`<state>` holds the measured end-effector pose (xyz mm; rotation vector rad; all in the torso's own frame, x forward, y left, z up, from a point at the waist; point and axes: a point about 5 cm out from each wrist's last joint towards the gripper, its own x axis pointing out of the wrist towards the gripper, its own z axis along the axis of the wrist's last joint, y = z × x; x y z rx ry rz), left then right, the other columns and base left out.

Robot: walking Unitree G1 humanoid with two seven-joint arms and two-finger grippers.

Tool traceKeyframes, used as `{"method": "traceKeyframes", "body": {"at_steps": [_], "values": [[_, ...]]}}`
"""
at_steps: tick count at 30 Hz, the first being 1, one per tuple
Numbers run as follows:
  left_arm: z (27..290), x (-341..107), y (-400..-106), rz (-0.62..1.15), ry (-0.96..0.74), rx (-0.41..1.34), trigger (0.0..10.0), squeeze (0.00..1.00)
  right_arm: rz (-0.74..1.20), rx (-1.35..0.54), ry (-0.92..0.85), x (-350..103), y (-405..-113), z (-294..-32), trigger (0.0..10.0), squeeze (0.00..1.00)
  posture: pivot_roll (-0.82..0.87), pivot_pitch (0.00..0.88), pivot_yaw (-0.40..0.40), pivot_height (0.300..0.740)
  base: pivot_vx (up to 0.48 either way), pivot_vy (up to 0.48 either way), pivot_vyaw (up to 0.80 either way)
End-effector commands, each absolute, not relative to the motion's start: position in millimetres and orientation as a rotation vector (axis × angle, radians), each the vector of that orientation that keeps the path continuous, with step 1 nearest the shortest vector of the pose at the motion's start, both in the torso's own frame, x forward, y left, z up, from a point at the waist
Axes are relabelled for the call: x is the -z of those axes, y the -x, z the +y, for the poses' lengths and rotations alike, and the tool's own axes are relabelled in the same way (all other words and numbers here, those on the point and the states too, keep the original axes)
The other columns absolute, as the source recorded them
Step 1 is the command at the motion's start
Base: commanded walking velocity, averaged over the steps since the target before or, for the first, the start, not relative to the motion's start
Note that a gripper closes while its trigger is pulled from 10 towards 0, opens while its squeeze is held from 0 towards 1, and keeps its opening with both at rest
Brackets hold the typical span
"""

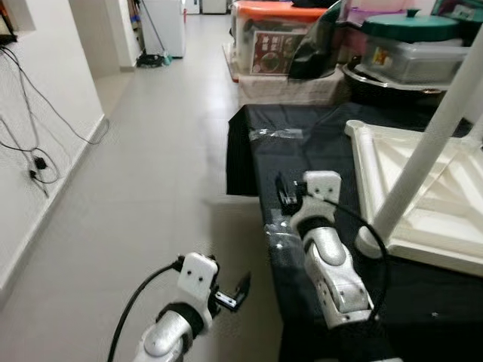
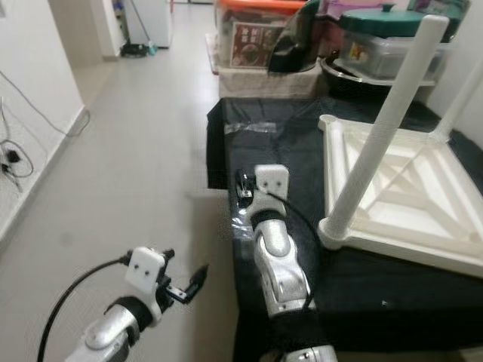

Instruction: Building children table

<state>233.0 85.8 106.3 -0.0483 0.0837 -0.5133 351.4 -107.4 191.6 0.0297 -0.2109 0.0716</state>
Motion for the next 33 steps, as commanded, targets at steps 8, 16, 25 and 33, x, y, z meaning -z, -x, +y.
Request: {"method": "traceKeyframes", "body": {"at_steps": [8,16,25,33], "values": [[81.6,-116.5,-221.3,0.062,0.048,0.515,10.0,0.0,-0.125,0.205,-0.055,-196.7,-389.3,-134.7,10.0,0.0,0.13,0.114,-0.079,0.74,0.0,0.0,0.0],[78.6,-125.6,-207.1,0.061,0.055,0.522,10.0,0.0,-0.113,0.373,-0.087,-211.5,-402.2,-178.0,10.0,0.0,0.13,0.184,-0.079,0.74,0.0,0.0,-0.75],[76.6,-127.1,-202.6,0.091,0.066,0.54,10.0,0.0,-0.121,0.421,-0.095,-217.8,-407.7,-185.7,10.0,0.0,0.12,0.196,-0.073,0.74,0.0,0.0,-0.75],[76.7,-125.9,-205.3,0.101,0.063,0.538,10.0,0.0,-0.155,0.471,-0.085,-216.0,-404.1,-190.9,10.0,0.0,0.11,0.18,-0.077,0.74,0.0,0.0,-0.74]]}}
